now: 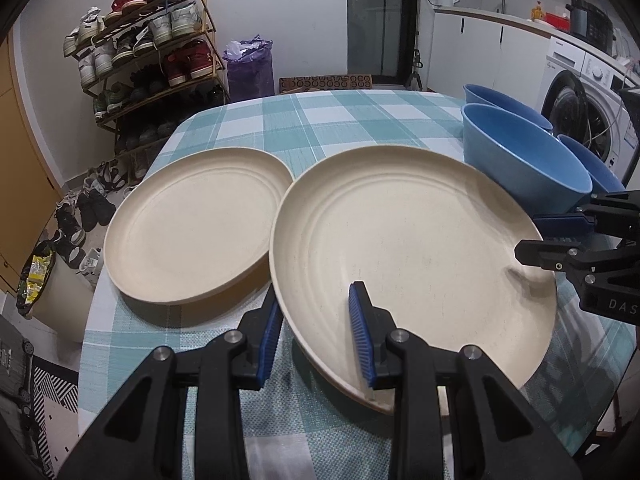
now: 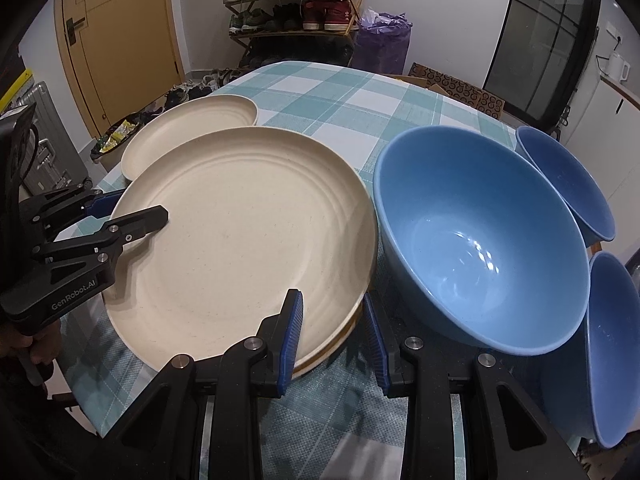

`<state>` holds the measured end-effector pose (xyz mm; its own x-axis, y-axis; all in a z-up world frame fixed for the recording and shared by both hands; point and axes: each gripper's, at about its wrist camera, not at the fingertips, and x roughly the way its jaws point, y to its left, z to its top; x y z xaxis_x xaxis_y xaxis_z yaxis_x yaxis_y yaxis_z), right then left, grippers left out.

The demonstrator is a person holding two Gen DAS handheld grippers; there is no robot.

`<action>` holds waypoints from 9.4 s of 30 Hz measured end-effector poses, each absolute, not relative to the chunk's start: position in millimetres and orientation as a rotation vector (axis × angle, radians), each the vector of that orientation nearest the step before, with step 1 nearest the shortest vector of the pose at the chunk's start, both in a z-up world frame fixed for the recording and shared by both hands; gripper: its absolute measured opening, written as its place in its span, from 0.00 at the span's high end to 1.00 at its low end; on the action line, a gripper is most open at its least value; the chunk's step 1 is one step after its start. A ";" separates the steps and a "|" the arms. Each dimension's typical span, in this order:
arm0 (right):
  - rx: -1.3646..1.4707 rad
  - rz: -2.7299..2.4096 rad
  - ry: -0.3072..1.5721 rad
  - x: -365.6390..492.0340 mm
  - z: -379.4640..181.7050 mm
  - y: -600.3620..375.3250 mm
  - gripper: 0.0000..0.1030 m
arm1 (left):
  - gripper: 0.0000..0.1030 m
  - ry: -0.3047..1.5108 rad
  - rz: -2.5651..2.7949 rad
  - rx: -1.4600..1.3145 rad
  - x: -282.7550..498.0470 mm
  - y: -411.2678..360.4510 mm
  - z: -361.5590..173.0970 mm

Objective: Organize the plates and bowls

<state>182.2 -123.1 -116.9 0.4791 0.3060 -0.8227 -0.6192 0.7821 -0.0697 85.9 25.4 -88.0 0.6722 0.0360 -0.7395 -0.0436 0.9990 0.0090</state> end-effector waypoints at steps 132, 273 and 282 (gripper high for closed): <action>-0.227 0.652 0.972 281.9 -121.7 53.5 0.23 | 0.36 0.772 0.323 -0.416 93.6 198.5 -102.8; -0.118 0.546 0.900 183.1 -91.8 -127.0 0.80 | 0.75 0.768 0.007 -0.176 83.7 61.6 -56.4; -0.111 0.543 0.910 175.9 -96.5 -133.8 0.79 | 0.75 0.783 0.007 -0.153 82.7 56.1 -59.5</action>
<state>175.9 -133.8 -96.5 0.4896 0.4000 -0.7748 -0.4919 0.8604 0.1334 82.7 56.1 -59.5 0.7095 -0.0509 -0.7028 -0.0630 0.9888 -0.1352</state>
